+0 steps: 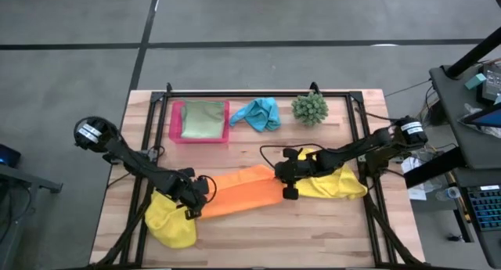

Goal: Fold microfiber towels
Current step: Fold the orange towel

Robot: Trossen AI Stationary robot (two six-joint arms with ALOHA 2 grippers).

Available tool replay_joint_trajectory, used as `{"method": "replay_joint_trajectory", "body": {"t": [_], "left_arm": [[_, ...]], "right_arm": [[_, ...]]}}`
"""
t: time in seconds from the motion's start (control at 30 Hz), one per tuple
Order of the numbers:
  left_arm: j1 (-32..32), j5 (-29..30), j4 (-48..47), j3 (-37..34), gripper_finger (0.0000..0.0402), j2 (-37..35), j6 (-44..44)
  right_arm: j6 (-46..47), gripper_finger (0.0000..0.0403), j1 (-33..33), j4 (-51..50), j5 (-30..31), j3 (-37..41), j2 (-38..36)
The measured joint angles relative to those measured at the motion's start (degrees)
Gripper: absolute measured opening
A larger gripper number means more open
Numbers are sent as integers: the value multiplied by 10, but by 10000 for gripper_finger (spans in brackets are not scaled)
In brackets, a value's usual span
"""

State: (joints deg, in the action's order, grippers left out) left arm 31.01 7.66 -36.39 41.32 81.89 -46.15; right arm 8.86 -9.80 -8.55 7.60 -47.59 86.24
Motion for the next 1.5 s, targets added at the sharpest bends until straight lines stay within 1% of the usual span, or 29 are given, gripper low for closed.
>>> {"method": "replay_joint_trajectory", "body": {"t": [0.13, 0.2, 0.4, 0.5, 0.6, 0.7, 0.73, 0.8, 0.87, 0.93, 1.03, 1.1, 1.13, 1.2, 1.33, 1.37, 1.5], "left_arm": [[-4, 2, 1, -1, 2, 6, -1], [-6, 2, -1, -1, 13, 6, 0], [-6, -1, -9, 0, 79, -7, 5], [-6, -2, -24, 12, 107, -12, 5], [-6, -7, -37, 26, 124, -18, 16], [-6, -9, -32, 45, 130, -23, 18], [-6, -5, -31, 53, 130, -24, 21], [-6, 24, -20, 64, 129, -24, 35], [-6, 76, 34, 68, 129, -24, 68], [-6, 128, 107, 65, 129, -24, 118], [-12, 170, 216, 51, 129, -24, 202], [-23, 195, 281, 37, 129, -22, 229], [-30, 204, 310, 33, 129, -20, 240], [-41, 207, 327, 26, 131, -20, 257], [-57, 207, 332, 20, 145, -12, 265], [-59, 207, 347, 18, 151, -6, 272], [-64, 210, 464, 10, 176, 40, 330]], "right_arm": [[-7, 9, 1, 12, 26, 0, 27], [-9, 9, 1, 11, 35, 0, 35], [-10, 9, 1, 16, 36, 0, 37], [-11, 9, 1, 16, 35, 0, 28], [-15, 9, -3, 16, 18, 0, 15], [-19, 9, -8, 16, -28, 0, 4], [-21, 9, -11, 17, -49, 0, 3], [-20, 9, -17, 24, -83, 0, 2], [-20, 9, -26, 35, -90, 0, 6], [-21, 9, -35, 53, -89, 0, 11], [-30, 9, -50, 82, -61, 0, 19], [-46, 9, -60, 91, -33, 0, 22], [-56, 9, -65, 102, -21, 0, 25], [-70, 9, -71, 114, -3, 0, 29], [-81, 9, -72, 142, 0, 0, 35], [-83, 9, -72, 146, 0, 0, 37], [-100, 9, -72, 183, 0, 0, 48]]}}
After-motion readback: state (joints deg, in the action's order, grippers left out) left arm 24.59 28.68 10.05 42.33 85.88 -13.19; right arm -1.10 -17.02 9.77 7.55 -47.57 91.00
